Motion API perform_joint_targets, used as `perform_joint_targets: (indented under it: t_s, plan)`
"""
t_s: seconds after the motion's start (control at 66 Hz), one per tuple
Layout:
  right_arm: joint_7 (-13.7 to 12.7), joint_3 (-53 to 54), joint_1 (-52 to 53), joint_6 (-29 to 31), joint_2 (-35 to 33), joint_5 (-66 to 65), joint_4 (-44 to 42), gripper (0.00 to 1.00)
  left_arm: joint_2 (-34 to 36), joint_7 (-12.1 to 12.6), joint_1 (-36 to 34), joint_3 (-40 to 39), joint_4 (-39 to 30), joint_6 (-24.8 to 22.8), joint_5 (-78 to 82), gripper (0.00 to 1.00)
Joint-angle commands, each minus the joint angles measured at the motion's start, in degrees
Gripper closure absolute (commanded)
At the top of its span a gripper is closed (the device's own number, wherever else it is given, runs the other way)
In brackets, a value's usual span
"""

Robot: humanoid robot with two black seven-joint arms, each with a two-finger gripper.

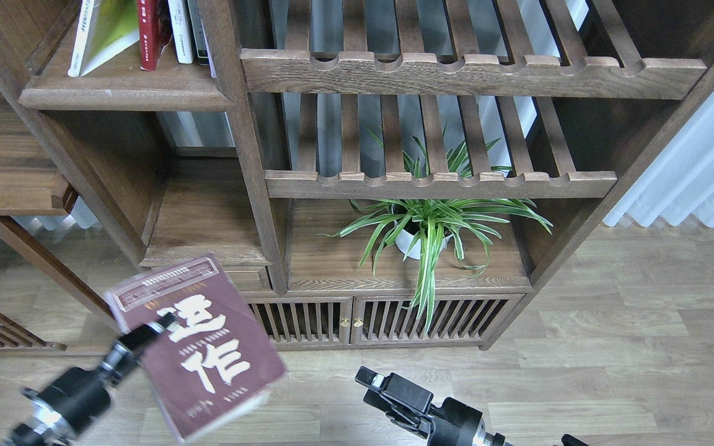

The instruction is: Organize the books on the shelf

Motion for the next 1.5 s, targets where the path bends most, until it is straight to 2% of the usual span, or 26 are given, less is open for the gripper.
perform_joint_targets:
  t_s: [0.0,0.121,0.621,0.985,1.212,1.485]
  plan:
    - [-0.07,0.19,0.24,-0.01,0.22,0.0,-0.71,0.01,4.97,0.0,-2.54,-0.07,-0.08,0.01,0.0,0.92]
    - [-0.07,0.19,0.85,-0.01,0.66,-0.09,-1.15,0.01,8.39,0.0,-5.61,0.02,-0.08,0.01,-0.09,0.92]
    - [0.02,0.28,1.56,-0.01,0.13,0.09,-3.87,0.01,12.79,-0.09,-21.08,0.11,-0.08,0.01,-1.85,0.92]
    - [0.02,0.28,2.0,-0.01,0.04,0.17,-5.37,0.01,14.55,-0.09,-35.41,1.25,-0.17,0.01,-2.82,0.92]
    - [0.02,0.28,2.0,-0.01,0.04,0.17,-5.46,0.01,18.85,-0.09,-48.41,5.2,-0.08,0.01,-5.63,0.92]
    - [0.02,0.28,2.0,-0.01,0.22,0.44,-6.16,0.01,23.86,0.17,-51.4,7.75,-0.08,0.01,-6.15,0.92]
